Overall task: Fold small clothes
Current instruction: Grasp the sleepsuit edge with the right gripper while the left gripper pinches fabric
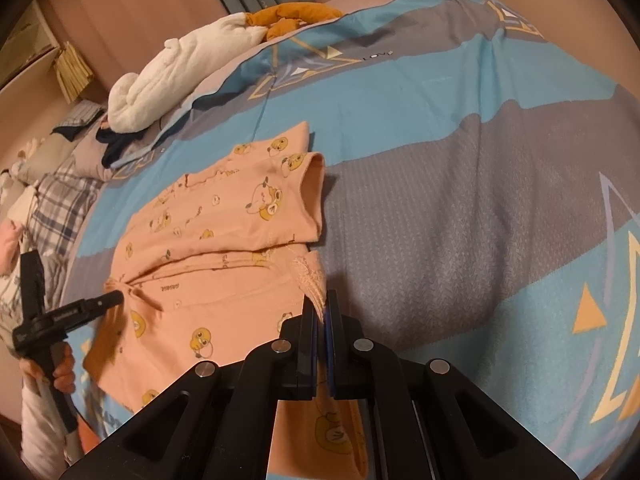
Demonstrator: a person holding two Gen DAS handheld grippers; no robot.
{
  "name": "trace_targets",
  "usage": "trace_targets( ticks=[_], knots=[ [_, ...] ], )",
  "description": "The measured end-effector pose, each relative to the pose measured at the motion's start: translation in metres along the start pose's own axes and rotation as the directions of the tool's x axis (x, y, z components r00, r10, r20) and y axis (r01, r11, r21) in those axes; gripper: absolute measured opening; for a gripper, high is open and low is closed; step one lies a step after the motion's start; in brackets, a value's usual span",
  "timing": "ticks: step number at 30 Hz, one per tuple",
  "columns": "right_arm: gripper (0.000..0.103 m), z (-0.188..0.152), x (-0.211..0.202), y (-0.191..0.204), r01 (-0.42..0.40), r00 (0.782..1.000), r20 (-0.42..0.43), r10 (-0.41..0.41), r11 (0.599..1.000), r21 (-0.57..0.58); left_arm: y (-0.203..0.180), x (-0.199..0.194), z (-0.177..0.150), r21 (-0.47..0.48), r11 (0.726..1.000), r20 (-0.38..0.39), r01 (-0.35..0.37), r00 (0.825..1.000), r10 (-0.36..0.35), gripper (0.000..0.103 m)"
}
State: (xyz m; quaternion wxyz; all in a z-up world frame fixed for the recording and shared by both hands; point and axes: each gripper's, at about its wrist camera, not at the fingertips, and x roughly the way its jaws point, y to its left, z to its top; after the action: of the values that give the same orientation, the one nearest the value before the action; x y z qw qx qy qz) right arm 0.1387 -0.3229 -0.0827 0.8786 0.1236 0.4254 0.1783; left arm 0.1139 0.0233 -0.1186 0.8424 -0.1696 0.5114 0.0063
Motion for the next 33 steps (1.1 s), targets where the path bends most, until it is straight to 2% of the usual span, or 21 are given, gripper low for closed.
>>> trace_targets(
  ticks=[1, 5, 12, 21, 33],
  knots=[
    [0.004, 0.000, 0.000, 0.000, 0.001, 1.000, 0.000, -0.001, 1.000, 0.002, 0.001, -0.001, 0.000, -0.002, 1.000, 0.002, -0.010, 1.000, 0.010, 0.009],
    [0.004, 0.000, -0.003, 0.003, 0.007, 1.000, 0.008, -0.007, 1.000, -0.002, 0.006, -0.016, 0.000, -0.042, 0.999, 0.028, 0.007, 1.000, -0.006, 0.006],
    [0.004, 0.004, -0.014, 0.015, 0.008, 0.999, 0.044, -0.006, 1.000, -0.029, -0.005, -0.058, -0.002, -0.025, 0.998, 0.118, 0.057, 0.992, -0.053, 0.005],
    [0.004, 0.014, -0.030, 0.031, -0.006, 0.994, 0.106, 0.011, 0.999, -0.048, -0.002, -0.104, 0.003, -0.035, 0.988, 0.235, 0.148, 0.962, -0.136, 0.005],
    [0.004, 0.040, -0.049, 0.047, -0.013, 0.979, 0.200, 0.035, 0.994, -0.107, 0.001, -0.125, 0.024, -0.038, 0.981, 0.331, 0.191, 0.929, -0.168, 0.005]
  ],
)
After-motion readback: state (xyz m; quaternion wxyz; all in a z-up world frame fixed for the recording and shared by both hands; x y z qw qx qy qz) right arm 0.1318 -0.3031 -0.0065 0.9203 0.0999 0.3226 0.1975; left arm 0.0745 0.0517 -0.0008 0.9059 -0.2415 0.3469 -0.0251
